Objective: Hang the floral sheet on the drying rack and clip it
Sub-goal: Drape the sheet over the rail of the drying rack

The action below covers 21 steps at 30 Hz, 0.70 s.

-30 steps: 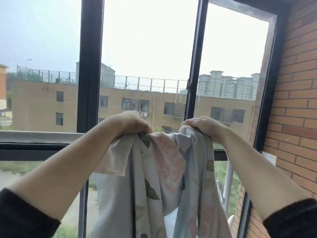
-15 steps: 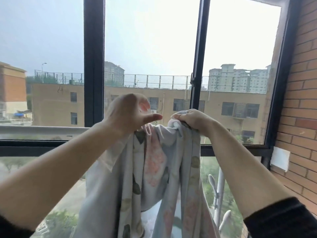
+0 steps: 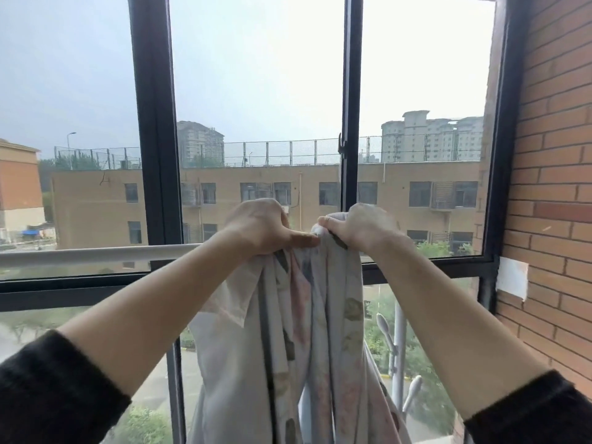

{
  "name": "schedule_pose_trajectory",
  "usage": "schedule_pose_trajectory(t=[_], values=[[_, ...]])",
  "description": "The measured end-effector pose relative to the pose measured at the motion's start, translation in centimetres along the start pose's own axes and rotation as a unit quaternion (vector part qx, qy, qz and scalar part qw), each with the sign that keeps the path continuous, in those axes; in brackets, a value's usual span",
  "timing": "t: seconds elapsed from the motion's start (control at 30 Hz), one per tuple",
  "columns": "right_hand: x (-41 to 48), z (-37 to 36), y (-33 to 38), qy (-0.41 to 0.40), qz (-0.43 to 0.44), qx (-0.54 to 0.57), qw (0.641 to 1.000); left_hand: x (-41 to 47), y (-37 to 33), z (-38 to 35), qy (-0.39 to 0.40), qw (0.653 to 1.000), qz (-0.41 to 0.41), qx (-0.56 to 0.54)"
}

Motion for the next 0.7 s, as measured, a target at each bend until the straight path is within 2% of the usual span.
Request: schedule_pose_trajectory(t=[0.07, 0.17, 0.27, 0.33, 0.4, 0.53, 0.7], values=[[-1.2, 0.8, -1.7, -0.040, -0.037, -0.028, 0.998, 0.3, 0.2, -0.4, 0.008, 1.000, 0.003, -0.007], [-3.7, 1.1, -3.0, -0.107, -0.023, 0.074, 0.991, 0.6, 0.4, -0.4, 0.003, 1.000, 0.002, -0.003], [-7.6, 1.2, -4.2, -0.209, -0.004, 0.157, 0.965, 0.8, 0.9, -0.6, 0.005, 1.000, 0.007, -0.005], [-10.5, 0.0, -4.9, -0.232, -0.002, 0.219, 0.948, 0.8, 1.0, -0.6, 0.009, 1.000, 0.006, -0.008], [-12.8, -3.5, -5.0, -0.177, -0.008, 0.256, 0.950, 0.7, 1.1, -0.5, 0.011, 1.000, 0.004, -0.014], [-16.4, -11.2, -4.5, -0.022, -0.020, 0.252, 0.967, 0.5, 0.9, -0.6, 0.020, 1.000, -0.001, -0.021], [-18.7, -15.8, -3.2, 0.062, -0.016, 0.305, 0.950, 0.0, 0.3, -0.3, 0.014, 1.000, 0.000, -0.010]])
Point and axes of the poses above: each hand's wrist, its own x-axis towards the middle knuckle, its own z-axis out of the back of the hand, y = z × x, the point moved 8 cm from there along x, towards the middle knuckle, and after that the axes turned 12 degrees about -x, right-handed, at the moved point
